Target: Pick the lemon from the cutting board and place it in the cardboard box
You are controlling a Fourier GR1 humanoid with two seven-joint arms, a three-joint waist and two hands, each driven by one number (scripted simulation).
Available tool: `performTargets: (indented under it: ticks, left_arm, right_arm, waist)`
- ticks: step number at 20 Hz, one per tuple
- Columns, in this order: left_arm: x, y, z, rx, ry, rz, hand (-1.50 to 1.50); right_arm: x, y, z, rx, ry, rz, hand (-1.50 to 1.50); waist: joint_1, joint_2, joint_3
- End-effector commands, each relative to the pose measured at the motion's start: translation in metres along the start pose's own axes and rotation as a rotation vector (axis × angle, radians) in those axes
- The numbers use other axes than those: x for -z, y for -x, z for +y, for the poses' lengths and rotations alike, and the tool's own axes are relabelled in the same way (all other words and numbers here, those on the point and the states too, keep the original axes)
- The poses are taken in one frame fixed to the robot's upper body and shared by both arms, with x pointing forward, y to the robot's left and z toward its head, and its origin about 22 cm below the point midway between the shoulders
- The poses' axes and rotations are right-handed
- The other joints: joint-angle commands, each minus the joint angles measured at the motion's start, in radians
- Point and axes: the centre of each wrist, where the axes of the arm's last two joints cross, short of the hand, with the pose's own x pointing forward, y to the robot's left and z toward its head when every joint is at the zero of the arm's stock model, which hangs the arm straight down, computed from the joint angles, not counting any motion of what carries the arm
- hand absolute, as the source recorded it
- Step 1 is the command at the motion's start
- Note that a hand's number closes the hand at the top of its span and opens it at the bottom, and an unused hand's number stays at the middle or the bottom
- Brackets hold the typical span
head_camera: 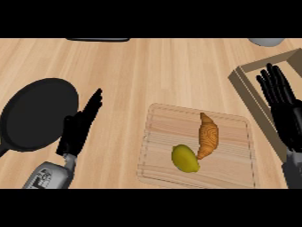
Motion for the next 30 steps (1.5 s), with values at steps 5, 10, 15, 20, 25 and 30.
performTargets:
  ticks: [5,10,15,20,25,30]
  left_arm:
    - [-0.022,-0.038,0.057,-0.142,-0.209,-0.150,0.00]
    - [-0.022,-0.040,0.047,-0.247,-0.211,-0.119,0.00]
    - [-0.026,-0.035,0.057,-0.235,-0.221,-0.114,0.00]
    - [-0.021,-0.035,0.061,-0.234,-0.230,-0.100,0.00]
    - [-0.023,-0.039,0.063,-0.234,-0.261,-0.112,0.00]
    - [-0.029,-0.035,0.064,-0.231,-0.242,-0.104,0.00]
  right_arm:
    - [0.012,0.026,-0.052,0.130,0.049,0.140,1.50]
    - [-0.019,0.084,-0.031,-0.240,-0.015,0.252,-1.50]
    - [0.000,0.070,-0.045,-0.305,-0.191,0.020,-1.50]
    - [0.036,0.010,-0.061,-0.564,-0.478,0.110,-1.50]
    - [0.058,-0.025,-0.043,-0.657,-0.769,0.266,-1.50]
    - [0.066,-0.057,-0.006,-0.602,-0.813,0.299,-1.50]
  waist:
    - [0.006,-0.015,0.014]
    - [0.004,-0.010,0.014]
    - [-0.018,-0.014,0.013]
    - [-0.028,-0.020,0.010]
    - [-0.031,-0.023,0.009]
    - [-0.033,-0.019,0.011]
